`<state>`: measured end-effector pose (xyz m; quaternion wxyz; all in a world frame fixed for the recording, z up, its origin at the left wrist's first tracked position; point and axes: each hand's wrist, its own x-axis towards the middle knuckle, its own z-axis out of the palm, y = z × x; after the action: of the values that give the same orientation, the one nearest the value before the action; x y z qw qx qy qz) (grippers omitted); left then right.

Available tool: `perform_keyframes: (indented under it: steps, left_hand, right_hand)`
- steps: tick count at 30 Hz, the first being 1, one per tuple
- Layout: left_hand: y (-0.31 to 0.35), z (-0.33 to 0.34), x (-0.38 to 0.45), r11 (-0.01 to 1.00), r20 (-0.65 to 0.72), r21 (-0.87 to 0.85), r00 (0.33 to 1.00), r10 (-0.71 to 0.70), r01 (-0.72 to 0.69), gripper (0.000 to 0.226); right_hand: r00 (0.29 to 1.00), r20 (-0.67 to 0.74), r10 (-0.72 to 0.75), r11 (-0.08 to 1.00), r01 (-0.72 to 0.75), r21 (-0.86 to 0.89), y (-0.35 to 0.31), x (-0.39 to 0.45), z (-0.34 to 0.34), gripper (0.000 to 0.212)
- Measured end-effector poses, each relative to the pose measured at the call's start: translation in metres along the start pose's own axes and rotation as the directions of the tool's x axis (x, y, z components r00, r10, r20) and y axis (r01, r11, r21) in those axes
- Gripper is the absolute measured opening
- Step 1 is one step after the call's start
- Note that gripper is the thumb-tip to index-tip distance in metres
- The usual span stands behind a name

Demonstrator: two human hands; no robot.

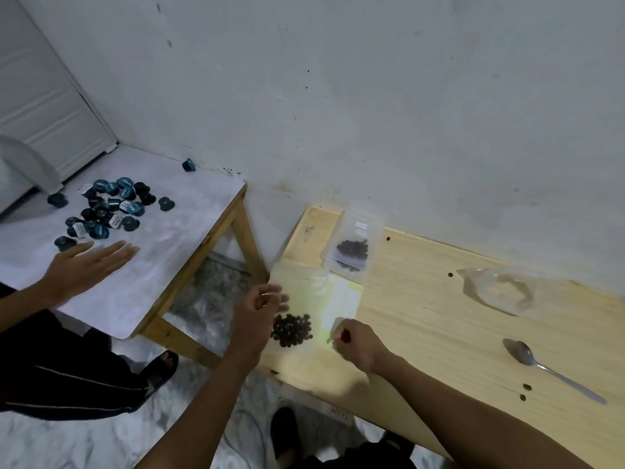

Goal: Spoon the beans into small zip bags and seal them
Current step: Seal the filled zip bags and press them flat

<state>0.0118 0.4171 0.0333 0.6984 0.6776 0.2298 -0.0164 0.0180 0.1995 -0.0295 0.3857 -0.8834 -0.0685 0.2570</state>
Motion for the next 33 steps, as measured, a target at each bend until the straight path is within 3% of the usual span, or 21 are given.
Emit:
perform_keyframes:
  steps: [4,8,15,22,26,31,33]
  left_hand:
    - [0.000,0.003,-0.002,0.999,0.045,0.049,0.999,0.007,-0.009,0.009]
    - [0.003,0.018,-0.005,0.989,0.094,0.123,0.993,0.068,-0.079,0.010]
    - [0.019,0.061,-0.015,0.972,0.180,0.169,0.975,0.130,-0.161,0.012]
    - [0.035,0.084,-0.019,0.973,0.254,0.186,0.963,0.084,-0.135,0.022]
    - [0.038,0.091,-0.018,0.981,0.265,0.154,0.962,0.070,-0.114,0.010]
    - [0.035,0.096,-0.013,0.979,0.265,0.158,0.961,0.081,-0.126,0.022]
    - [0.036,0.098,-0.012,0.974,0.245,0.174,0.965,0.098,-0.143,0.013]
  right_hand:
    - [0.980,-0.111,0.164,0.896,-0.101,0.433,-0.011,-0.005,-0.026,0.015]
    - [0.962,-0.221,0.159,0.826,-0.007,0.564,-0.032,-0.009,-0.055,0.013]
    - [0.922,-0.386,0.025,0.867,0.173,0.468,-0.063,-0.010,-0.062,0.010]
    - [0.876,-0.482,0.018,0.926,0.167,0.338,-0.066,-0.014,-0.070,0.017]
    - [0.868,-0.497,0.016,0.918,0.184,0.351,-0.065,-0.015,-0.074,0.019]
    - [0.858,-0.513,0.031,0.897,0.202,0.392,-0.065,-0.015,-0.077,0.023]
    - [0.856,-0.516,0.044,0.889,0.202,0.410,-0.066,-0.015,-0.079,0.028]
